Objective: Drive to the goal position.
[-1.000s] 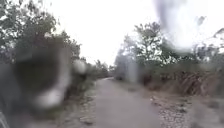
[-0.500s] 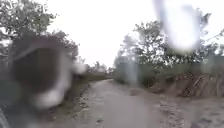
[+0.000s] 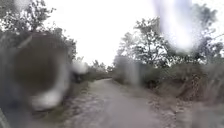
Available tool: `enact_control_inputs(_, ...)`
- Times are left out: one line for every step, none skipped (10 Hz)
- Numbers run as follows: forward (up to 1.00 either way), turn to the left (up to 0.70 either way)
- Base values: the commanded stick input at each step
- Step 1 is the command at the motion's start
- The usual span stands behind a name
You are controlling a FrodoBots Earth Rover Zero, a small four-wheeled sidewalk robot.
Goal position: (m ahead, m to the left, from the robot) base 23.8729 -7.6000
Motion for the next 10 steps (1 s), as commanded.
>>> enact_control_inputs(0.7, 0.14)
enact_control_inputs(0.7, 0.14)
enact_control_inputs(0.7, 0.14)
enact_control_inputs(0.7, 0.14)
enact_control_inputs(0.7, 0.14)
enact_control_inputs(0.7, 0.14)
enact_control_inputs(0.7, 0.05)
enact_control_inputs(0.7, 0.0)
enact_control_inputs(0.7, 0.0)
enact_control_inputs(0.7, 0.0)
